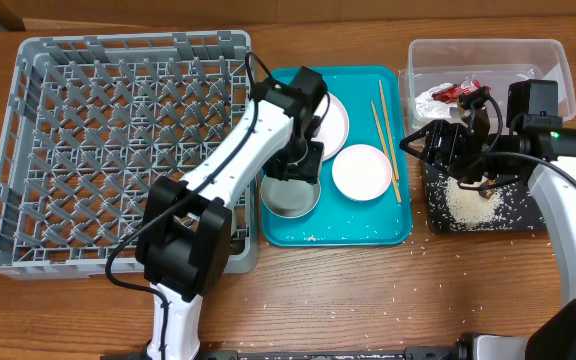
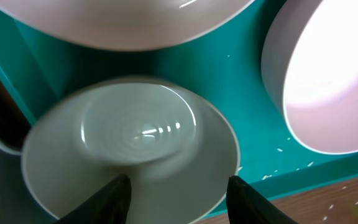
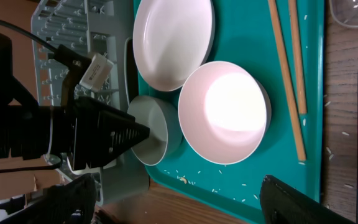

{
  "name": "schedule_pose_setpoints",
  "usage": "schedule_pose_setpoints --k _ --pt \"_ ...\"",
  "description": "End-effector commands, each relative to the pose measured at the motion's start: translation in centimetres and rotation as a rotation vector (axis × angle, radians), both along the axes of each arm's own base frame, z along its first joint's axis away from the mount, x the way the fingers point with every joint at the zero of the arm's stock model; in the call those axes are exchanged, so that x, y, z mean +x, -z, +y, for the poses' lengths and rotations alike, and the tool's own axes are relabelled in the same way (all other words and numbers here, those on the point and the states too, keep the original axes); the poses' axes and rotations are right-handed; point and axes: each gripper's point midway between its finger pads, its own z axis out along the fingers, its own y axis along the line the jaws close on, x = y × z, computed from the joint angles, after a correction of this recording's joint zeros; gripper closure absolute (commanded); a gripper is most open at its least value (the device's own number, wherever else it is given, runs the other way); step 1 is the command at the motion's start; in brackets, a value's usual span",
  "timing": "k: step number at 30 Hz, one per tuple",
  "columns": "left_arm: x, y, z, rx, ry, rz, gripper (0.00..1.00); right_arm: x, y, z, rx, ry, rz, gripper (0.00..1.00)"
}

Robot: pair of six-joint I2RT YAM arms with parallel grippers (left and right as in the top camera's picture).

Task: Sort waste into correct bins and load items into the dishwasher
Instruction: 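Reach the left gripper to the small white bowl and grasp its rim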

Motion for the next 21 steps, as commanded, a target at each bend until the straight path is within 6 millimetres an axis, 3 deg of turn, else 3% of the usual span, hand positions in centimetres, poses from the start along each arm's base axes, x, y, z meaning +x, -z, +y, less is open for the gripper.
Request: schedule_pose_setpoints --k 1,8,21 --pt "-0.7 0.4 -0.9 0.051 -0.173 0.017 0.50 0.2 0.0 0.1 -0.010 -0.008 -0.009 0.15" --pt "-1.4 0.6 -2.5 0.088 -0.179 -0.022 0.59 0.1 0.1 0.1 -0.009 -0.008 -0.005 0.14" --pt "-2.1 1.8 -2.7 0.153 -0.205 -0.064 0.60 -0.2 0.2 0.1 -0.007 -0.008 0.014 0.15"
